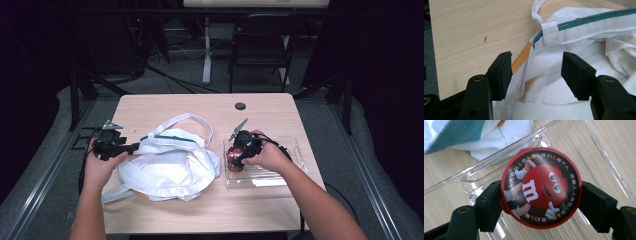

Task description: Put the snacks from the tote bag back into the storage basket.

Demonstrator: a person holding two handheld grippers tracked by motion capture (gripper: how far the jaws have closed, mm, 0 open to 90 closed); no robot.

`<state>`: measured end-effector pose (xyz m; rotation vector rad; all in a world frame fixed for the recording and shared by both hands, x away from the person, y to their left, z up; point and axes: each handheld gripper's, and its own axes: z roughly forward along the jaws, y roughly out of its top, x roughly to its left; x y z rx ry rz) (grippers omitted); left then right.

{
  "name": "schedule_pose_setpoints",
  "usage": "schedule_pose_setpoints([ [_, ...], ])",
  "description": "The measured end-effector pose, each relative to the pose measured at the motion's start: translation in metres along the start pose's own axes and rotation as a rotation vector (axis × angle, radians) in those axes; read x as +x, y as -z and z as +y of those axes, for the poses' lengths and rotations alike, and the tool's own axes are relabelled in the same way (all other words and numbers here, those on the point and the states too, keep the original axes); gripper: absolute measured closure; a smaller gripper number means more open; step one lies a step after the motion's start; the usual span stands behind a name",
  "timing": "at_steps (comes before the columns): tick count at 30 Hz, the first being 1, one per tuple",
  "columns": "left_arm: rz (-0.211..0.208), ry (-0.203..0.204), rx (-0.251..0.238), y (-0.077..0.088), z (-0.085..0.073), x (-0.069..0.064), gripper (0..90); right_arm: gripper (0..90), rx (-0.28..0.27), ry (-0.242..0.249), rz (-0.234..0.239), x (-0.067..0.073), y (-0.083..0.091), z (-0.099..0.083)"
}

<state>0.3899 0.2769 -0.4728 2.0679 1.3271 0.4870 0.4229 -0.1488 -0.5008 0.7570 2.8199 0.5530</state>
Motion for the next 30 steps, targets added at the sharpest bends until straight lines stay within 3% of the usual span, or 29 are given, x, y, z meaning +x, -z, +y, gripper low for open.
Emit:
schedule_pose_setpoints([
  [9,-0.006,-0.004,0.006,0.0007,0.0004,0.0004,42.0,24.8,-0.003,-0.001,0.017,-0.0034,-0.0011,0.0003],
  [24,-0.006,-0.004,0.006,0.001,0.0002,0.0004,42.0,20.6,-0.019,-0.021,0.0,-0.003,-0.0022,0.0007],
  [30,-0.007,-0.005,0.005,0.0015,-0.0002,0.0011,42.0,18.8,-0.049,-0.054,-0.005,-0.001,0.0058,-0.0002],
])
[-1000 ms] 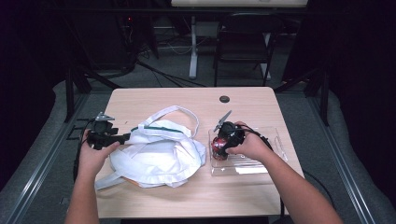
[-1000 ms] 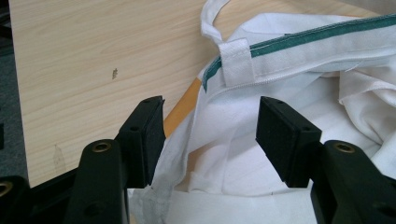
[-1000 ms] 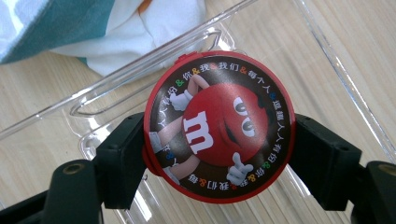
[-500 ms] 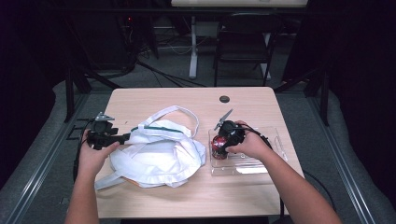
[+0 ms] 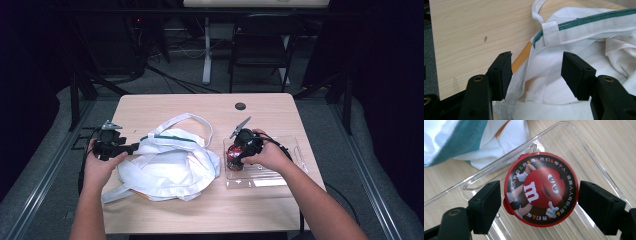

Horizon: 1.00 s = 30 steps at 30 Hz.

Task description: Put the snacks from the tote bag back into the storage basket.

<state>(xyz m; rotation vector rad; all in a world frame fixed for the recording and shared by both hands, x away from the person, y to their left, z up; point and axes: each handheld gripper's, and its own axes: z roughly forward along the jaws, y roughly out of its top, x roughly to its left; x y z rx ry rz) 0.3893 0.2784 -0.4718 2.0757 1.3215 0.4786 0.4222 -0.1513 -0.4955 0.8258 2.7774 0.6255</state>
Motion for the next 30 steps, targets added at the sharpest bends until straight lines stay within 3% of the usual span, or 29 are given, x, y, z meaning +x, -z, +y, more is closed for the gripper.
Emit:
schedule_pose_setpoints([
  [10,0.0,0.003,-0.003,0.0,0.0,0.0,42.0,17.9,-0.024,-0.025,-0.011,0.005,0.011,-0.004],
  [19,0.001,0.012,-0.004,-0.001,0.0,0.0,42.0,18.1,-0.047,-0.081,-0.016,0.005,0.01,-0.013],
  [26,0.001,0.01,-0.001,-0.002,0.001,0.0,42.0,25.2,-0.036,-0.088,-0.035,0.003,0.004,-0.018],
  [30,-0.001,0.01,0.001,-0.002,0.002,0.0,42.0,26.8,-0.047,-0.108,-0.021,0.003,0.002,-0.02],
])
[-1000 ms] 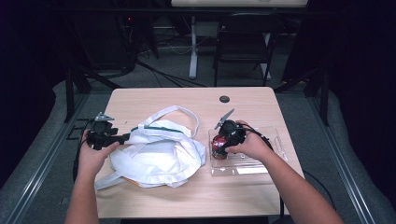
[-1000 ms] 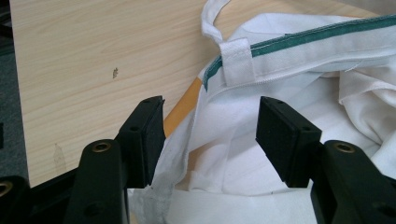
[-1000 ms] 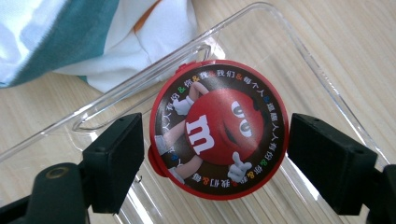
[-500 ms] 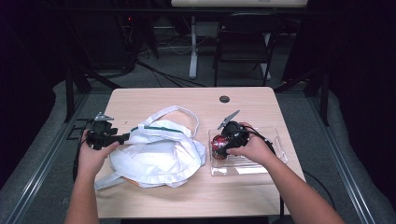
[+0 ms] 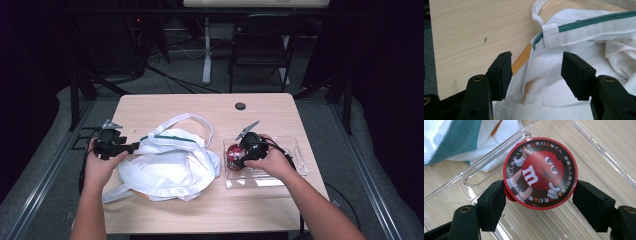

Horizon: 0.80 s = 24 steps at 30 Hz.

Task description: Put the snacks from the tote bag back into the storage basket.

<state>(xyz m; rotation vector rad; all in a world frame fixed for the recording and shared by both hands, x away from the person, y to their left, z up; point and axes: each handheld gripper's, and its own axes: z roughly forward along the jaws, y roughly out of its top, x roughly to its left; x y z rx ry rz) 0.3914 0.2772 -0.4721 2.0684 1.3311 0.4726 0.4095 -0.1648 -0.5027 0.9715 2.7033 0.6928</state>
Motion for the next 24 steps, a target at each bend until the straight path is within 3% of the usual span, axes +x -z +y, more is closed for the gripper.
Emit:
schedule_pose_setpoints([
  [24,0.006,0.002,-0.003,0.001,-0.002,0.0,42.0,26.9,-0.003,0.022,0.023,-0.011,-0.004,0.003],
])
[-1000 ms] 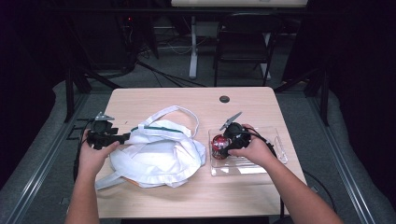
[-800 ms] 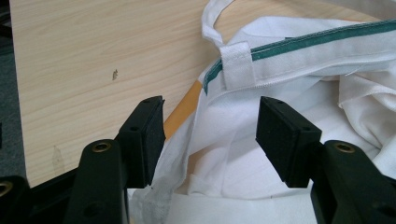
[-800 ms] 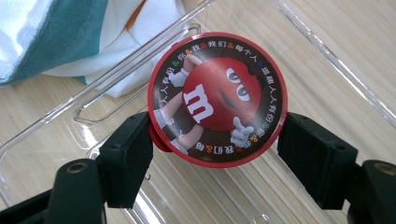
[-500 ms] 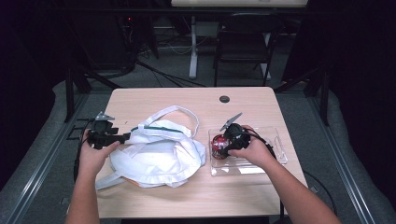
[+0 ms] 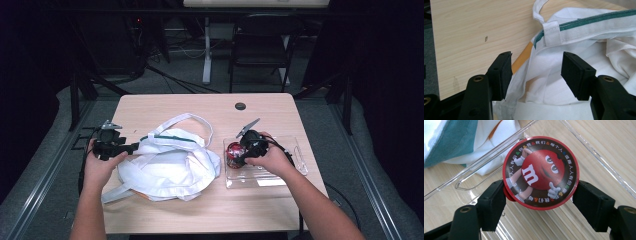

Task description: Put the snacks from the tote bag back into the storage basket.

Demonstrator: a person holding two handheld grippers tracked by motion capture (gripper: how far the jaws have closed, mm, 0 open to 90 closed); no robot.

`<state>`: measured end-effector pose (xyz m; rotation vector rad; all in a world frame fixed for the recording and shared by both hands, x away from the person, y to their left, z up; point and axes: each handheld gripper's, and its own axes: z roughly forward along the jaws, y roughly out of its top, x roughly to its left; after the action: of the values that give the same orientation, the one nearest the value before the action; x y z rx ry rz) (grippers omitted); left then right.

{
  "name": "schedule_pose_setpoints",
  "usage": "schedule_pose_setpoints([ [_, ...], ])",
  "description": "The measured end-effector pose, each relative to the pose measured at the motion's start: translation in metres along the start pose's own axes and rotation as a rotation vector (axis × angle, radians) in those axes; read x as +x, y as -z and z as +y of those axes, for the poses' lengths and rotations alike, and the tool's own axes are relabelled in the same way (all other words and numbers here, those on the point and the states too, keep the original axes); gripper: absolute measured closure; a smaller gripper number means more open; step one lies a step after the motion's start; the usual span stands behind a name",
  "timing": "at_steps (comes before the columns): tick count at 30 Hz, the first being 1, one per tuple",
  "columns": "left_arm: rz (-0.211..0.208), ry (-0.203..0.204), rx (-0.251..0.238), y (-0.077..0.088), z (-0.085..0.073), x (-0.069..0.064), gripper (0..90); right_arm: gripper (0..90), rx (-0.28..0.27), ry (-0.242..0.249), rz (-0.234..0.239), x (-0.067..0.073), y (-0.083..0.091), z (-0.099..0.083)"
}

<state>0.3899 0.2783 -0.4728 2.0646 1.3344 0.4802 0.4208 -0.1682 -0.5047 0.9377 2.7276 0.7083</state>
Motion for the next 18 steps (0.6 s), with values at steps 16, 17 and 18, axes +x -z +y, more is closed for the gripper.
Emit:
schedule_pose_setpoints([
  [16,0.0,-0.001,0.009,0.0018,-0.0012,0.001,42.0,27.2,0.0,0.036,0.006,-0.0066,-0.003,0.0065],
  [17,0.001,0.001,0.01,0.0019,-0.0013,0.001,42.0,27.3,-0.002,0.035,0.006,-0.0068,-0.0032,0.0067],
  [18,0.003,0.001,0.004,0.0016,-0.0016,0.0011,42.0,27.2,-0.009,0.03,0.009,-0.0068,-0.0038,0.0065],
])
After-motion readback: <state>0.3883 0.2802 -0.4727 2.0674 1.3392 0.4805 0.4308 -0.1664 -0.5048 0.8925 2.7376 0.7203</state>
